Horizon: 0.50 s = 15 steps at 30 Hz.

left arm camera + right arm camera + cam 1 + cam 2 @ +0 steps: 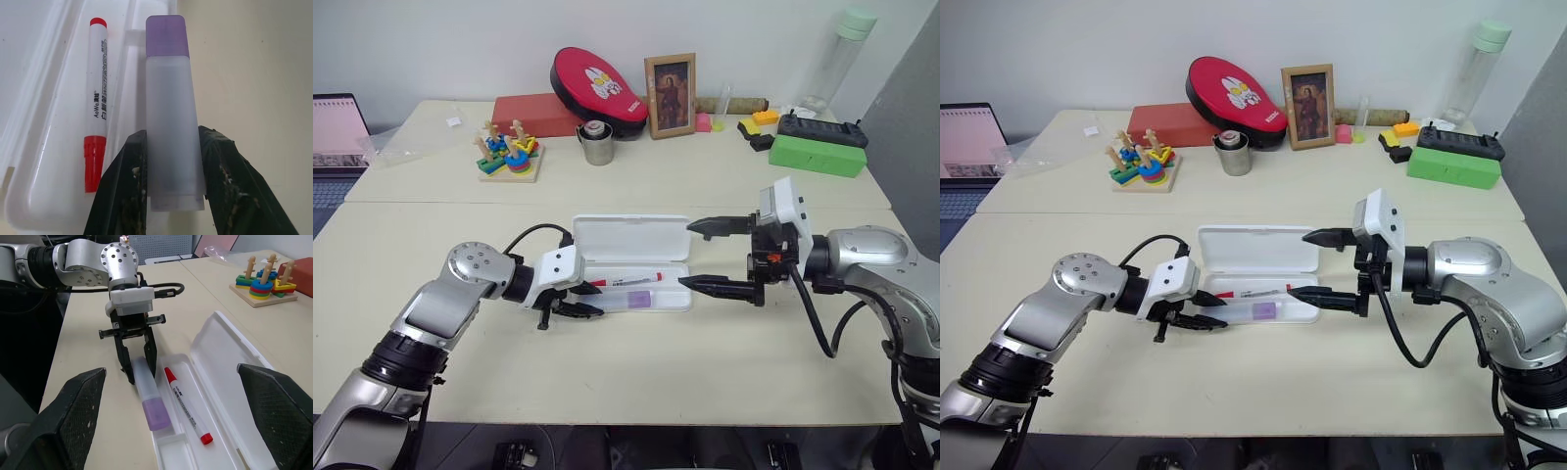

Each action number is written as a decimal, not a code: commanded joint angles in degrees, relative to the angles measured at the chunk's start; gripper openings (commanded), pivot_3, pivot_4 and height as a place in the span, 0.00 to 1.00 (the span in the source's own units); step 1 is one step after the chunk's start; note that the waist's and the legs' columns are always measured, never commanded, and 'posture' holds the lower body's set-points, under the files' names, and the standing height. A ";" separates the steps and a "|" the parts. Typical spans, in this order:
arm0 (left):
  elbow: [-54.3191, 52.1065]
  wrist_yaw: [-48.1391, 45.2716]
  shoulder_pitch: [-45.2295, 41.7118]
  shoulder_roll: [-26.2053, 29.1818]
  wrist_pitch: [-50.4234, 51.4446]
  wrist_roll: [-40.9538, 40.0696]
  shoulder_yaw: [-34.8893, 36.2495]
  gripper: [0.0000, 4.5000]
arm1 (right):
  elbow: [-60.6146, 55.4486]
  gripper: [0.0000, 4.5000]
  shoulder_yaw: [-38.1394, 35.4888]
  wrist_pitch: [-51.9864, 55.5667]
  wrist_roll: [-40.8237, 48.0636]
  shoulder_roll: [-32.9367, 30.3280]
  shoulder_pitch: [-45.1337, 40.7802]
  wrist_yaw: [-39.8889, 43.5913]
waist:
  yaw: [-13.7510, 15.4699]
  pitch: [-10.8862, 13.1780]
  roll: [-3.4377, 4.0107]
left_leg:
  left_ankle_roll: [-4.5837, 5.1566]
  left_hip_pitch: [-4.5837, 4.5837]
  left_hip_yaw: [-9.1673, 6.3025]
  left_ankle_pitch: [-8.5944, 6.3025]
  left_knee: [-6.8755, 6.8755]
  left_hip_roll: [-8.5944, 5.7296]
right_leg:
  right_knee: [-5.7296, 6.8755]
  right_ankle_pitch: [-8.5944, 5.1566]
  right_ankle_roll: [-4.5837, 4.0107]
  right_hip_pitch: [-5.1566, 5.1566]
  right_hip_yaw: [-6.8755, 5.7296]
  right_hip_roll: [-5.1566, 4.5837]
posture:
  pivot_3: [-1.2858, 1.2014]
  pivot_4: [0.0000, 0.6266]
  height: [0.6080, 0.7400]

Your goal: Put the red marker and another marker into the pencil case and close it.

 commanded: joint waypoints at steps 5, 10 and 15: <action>2.37 -1.24 -2.78 -1.79 -2.80 3.40 -0.35 0.27 | -2.66 1.00 -0.52 -0.69 0.59 -0.12 0.59 -1.32 | 0.00 0.00 0.00 | 0.00 0.00 0.00 0.00 0.01 0.00 | 0.00 0.00 0.00 0.01 0.00 0.00 | 0.52 0.24 1.00; 2.96 -2.02 -3.04 -2.05 -3.02 4.59 -0.56 0.27 | -2.86 1.00 -0.39 -0.75 0.75 0.06 0.83 -1.77 | -0.09 0.00 0.00 | 0.00 0.00 0.00 0.00 0.01 0.00 | 0.00 0.00 0.00 0.01 0.00 0.00 | 0.52 0.24 1.00; 3.20 -2.68 -3.33 -2.29 -2.23 4.89 -0.31 0.54 | -2.79 1.00 -0.19 -0.87 0.70 0.07 0.89 -1.95 | -0.09 0.00 0.00 | 0.00 0.00 -0.01 0.00 0.02 0.00 | 0.01 0.00 0.00 0.01 0.00 0.00 | 0.52 0.24 1.00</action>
